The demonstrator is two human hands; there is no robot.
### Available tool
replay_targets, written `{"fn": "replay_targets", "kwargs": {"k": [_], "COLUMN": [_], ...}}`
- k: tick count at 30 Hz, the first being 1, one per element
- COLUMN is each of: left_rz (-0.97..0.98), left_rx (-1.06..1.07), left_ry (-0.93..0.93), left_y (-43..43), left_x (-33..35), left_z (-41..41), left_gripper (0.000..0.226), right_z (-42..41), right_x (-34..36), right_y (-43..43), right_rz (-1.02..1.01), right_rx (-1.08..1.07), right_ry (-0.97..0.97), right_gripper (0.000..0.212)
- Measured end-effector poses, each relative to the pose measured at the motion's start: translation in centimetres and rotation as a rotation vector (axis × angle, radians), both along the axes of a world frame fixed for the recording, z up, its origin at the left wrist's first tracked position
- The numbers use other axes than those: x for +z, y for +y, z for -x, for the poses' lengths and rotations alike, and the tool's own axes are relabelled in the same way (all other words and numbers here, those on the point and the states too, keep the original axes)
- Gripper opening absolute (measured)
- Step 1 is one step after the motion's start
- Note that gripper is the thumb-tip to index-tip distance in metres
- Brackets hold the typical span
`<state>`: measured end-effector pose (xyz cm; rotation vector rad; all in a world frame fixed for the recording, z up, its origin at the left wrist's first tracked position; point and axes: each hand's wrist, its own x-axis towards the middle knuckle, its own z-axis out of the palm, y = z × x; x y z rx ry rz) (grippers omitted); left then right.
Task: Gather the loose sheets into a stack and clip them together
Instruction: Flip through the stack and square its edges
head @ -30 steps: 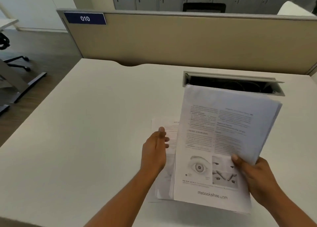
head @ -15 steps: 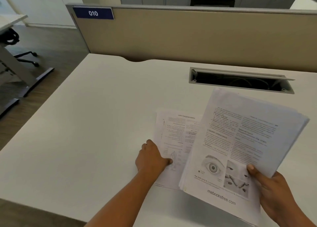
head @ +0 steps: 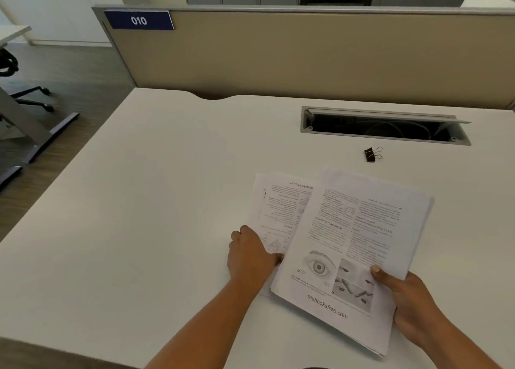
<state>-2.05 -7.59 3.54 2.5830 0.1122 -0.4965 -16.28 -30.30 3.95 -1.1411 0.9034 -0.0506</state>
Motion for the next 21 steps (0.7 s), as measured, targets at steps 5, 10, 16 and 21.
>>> {"fn": "replay_targets", "kwargs": {"k": [5, 10, 16, 21], "left_rz": [0.081, 0.074, 0.230, 0.358], "left_rx": [0.045, 0.000, 0.058, 0.079], "left_ry": [0.119, 0.162, 0.055, 0.029], "left_y": [0.3, 0.5, 0.2, 1.1], "left_x": [0.4, 0.0, 0.1, 1.3], "left_z": [-1.3, -2.0, -2.6, -3.0], "left_gripper": [0.067, 0.044, 0.045, 0.022], "right_z": [-0.3, -0.1, -0.1, -0.1], "right_x": [-0.2, -0.5, -0.4, -0.3], "right_y": [-0.4, -0.5, -0.6, -0.7], "right_rz": [0.006, 0.017, 0.032, 0.050], "right_rx": [0.010, -0.006, -0.010, -0.004], "right_ry": [0.003, 0.021, 0.035, 0.049], "right_gripper": [0.026, 0.026, 0.026, 0.025]}}
